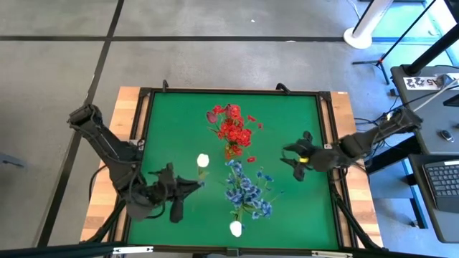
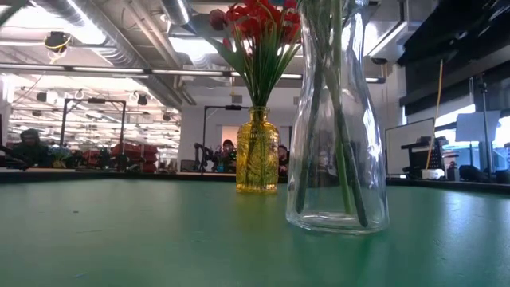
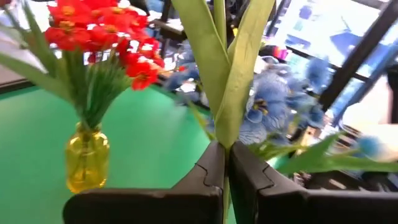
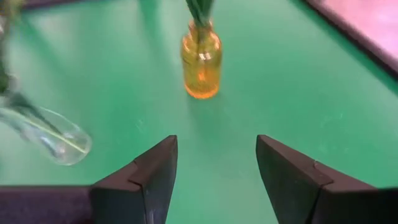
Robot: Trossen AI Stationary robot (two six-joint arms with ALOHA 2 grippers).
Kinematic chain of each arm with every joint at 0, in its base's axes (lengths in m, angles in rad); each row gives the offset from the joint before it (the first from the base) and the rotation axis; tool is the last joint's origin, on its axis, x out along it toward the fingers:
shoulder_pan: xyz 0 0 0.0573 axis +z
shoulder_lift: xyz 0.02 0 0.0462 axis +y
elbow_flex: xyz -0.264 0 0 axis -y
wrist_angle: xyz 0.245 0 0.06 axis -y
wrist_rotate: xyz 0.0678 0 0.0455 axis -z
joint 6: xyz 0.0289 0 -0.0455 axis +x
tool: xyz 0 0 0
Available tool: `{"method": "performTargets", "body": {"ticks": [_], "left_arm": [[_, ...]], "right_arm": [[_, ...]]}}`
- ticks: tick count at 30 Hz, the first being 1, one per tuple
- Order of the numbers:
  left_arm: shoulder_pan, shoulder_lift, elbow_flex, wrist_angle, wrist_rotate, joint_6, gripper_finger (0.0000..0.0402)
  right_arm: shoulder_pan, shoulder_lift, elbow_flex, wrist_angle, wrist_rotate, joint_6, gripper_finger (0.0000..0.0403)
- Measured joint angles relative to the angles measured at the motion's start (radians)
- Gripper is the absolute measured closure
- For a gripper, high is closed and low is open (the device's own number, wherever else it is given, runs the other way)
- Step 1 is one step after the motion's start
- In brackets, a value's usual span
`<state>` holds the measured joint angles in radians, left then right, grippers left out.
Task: Sort flowers into vase by color
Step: Put the white flower into the transparent vase
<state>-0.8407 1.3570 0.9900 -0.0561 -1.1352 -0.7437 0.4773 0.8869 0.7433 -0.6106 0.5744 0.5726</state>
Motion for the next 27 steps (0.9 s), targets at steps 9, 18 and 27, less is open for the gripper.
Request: {"method": "performTargets", "body": {"ticks": [9, 18, 27], "left_arm": [[-0.037, 0.0, -0.014, 0.412, 0.178, 0.456, 0.0401], [-0.031, 0.022, -0.013, 0.674, 0.281, 0.73, 0.0401], [0.14, 0.141, -0.013, 0.871, 0.582, 0.801, 0.0401]], "right_arm": [[0.22, -0.055, 0.0, -0.023, 0.167, 0.08, 0.0185], [0.325, -0.054, 0.0, -0.024, 0.233, 0.155, 0.0185], [0.496, -0.016, 0.0, 0.057, 0.386, 0.157, 0.0185]]}}
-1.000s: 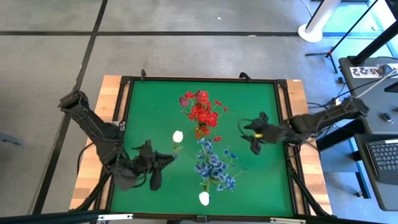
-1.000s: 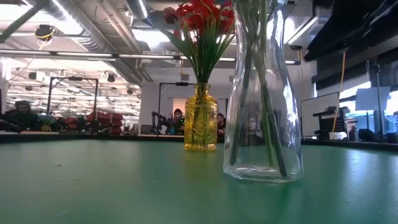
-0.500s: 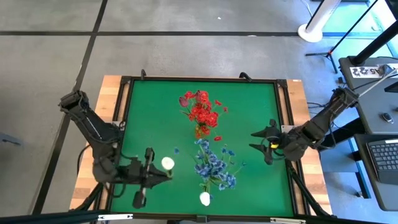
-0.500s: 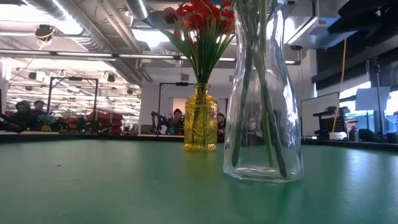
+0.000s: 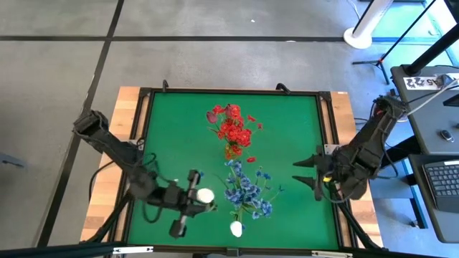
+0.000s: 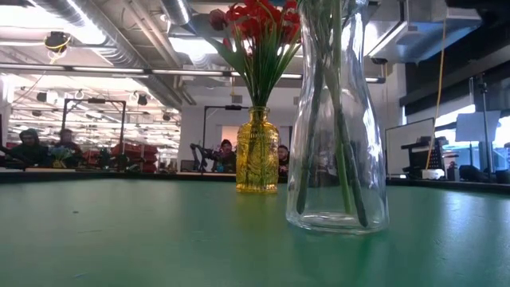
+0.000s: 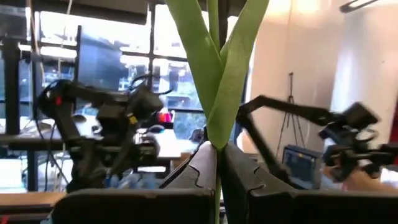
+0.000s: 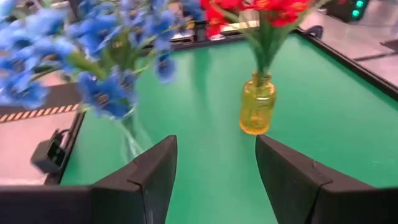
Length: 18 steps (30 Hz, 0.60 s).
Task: Sort flowers into vase by color
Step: Put the white flower into the transparent vase
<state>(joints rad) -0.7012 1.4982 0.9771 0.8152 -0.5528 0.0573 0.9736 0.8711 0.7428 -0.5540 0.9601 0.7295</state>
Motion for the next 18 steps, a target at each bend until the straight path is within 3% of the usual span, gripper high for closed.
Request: {"method": "performTargets", "body": {"ticks": [11, 18], "left_arm": [[0.14, 0.1, 0.0, 0.159, 0.135, 0.028, 0.0401], [0.175, 0.101, 0.0, 0.161, 0.179, 0.03, 0.0401]], "right_arm": [[0.035, 0.079, -0.14, 0.231, -0.028, 0.004, 0.0185], [0.034, 0.078, -0.204, 0.314, -0.029, 0.009, 0.0185]]}}
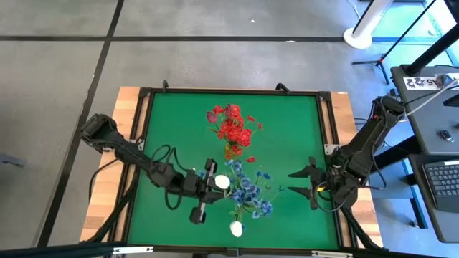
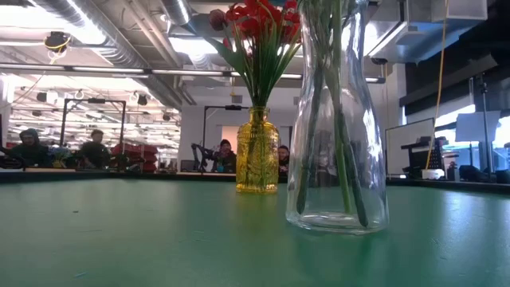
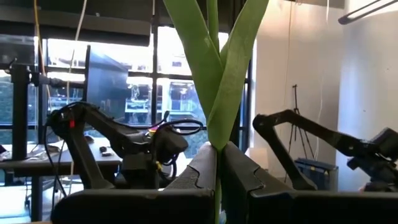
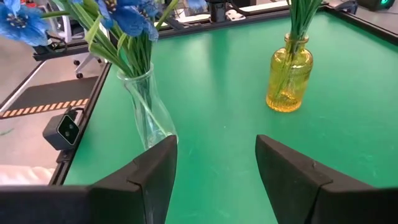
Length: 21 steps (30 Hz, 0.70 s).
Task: Sort flowers into vase by color
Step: Put the white flower into the transparent vase
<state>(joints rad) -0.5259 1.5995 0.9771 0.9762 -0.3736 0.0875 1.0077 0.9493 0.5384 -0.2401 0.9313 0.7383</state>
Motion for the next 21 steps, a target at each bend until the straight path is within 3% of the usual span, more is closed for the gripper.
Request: {"method": "performTargets", "body": {"ticks": [13, 21], "left_arm": [[0.035, 0.11, 0.002, 0.022, 0.003, -0.033, 0.0401], [0.028, 0.115, 0.001, -0.025, 0.002, -0.033, 0.0401]], "right_arm": [[0.0, -0.004, -0.004, 0.004, 0.019, -0.01, 0.0185], [0.0, -0.004, -0.004, 0.004, 0.027, -0.01, 0.0185]]}}
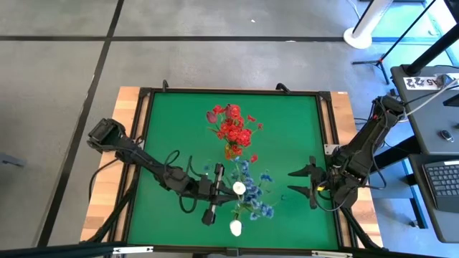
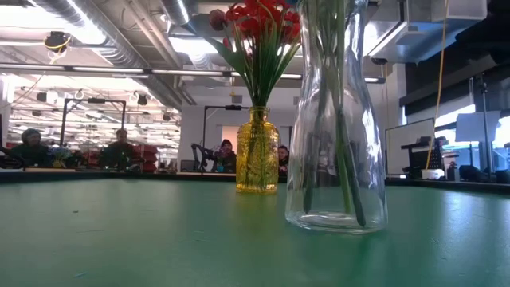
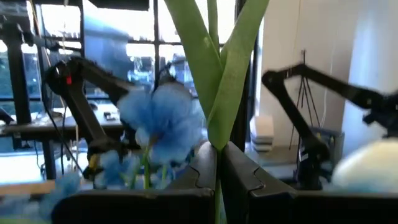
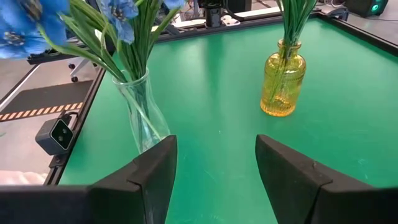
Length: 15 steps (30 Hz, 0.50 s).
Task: Sort flowers into vase by color
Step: Put the white flower into the transparent vase
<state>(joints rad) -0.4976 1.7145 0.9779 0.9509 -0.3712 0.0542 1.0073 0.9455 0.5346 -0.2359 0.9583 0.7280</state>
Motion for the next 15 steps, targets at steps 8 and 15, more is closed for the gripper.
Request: {"method": "performTargets", "body": {"ticks": [8, 15], "left_arm": [[0.0, 0.0, 0.0, -0.246, -0.001, -0.139, 0.0401], [0.0, 0.0, 0.0, -0.288, -0.002, -0.179, 0.0391]], "right_arm": [[0.0, 0.0, 0.0, -0.002, 0.029, -0.003, 0.0185], [0.0, 0.0, 0.0, -0.007, 0.07, -0.005, 0.0185]]}}
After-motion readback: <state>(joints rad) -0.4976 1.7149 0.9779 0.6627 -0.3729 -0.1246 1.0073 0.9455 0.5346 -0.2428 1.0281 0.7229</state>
